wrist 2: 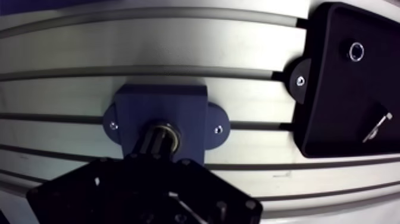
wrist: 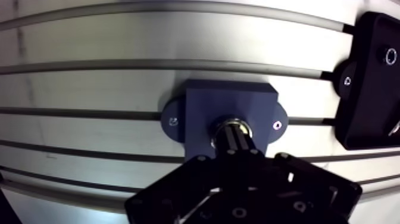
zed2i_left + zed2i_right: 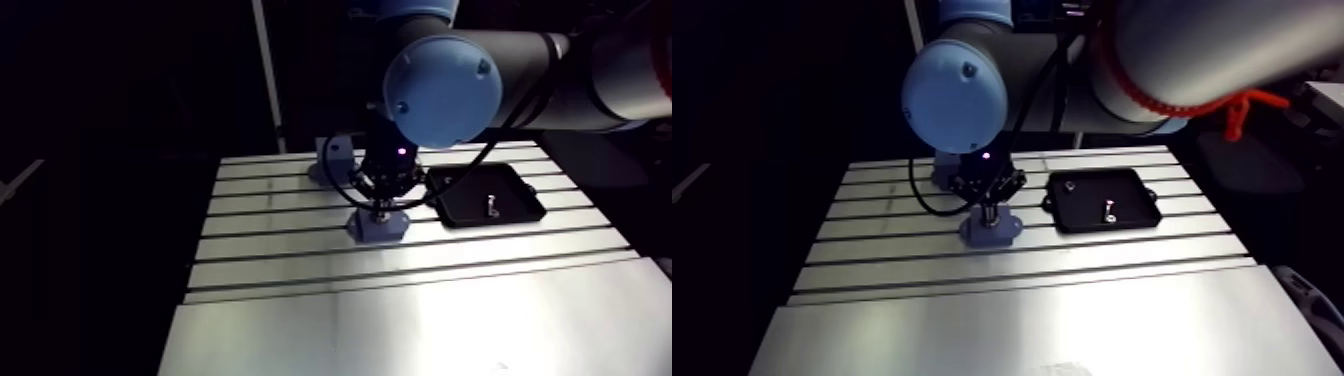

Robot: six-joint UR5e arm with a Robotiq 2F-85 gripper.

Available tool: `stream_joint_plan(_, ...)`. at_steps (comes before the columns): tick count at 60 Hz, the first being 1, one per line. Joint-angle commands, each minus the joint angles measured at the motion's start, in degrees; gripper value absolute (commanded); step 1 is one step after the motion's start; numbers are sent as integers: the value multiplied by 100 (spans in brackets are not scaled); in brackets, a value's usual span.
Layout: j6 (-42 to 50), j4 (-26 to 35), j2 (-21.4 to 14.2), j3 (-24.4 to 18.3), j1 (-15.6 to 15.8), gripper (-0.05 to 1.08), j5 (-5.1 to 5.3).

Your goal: Pick up the bearing and press it into the housing until flush.

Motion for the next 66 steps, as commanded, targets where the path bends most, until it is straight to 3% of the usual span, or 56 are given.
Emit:
stream_joint_plan(1,0,-9,13,1,9,107,-25)
stream_joint_plan(19,0,-8,13,1,9,107,10)
stream_joint_plan(66,0,-9,13,35,17,107,-16)
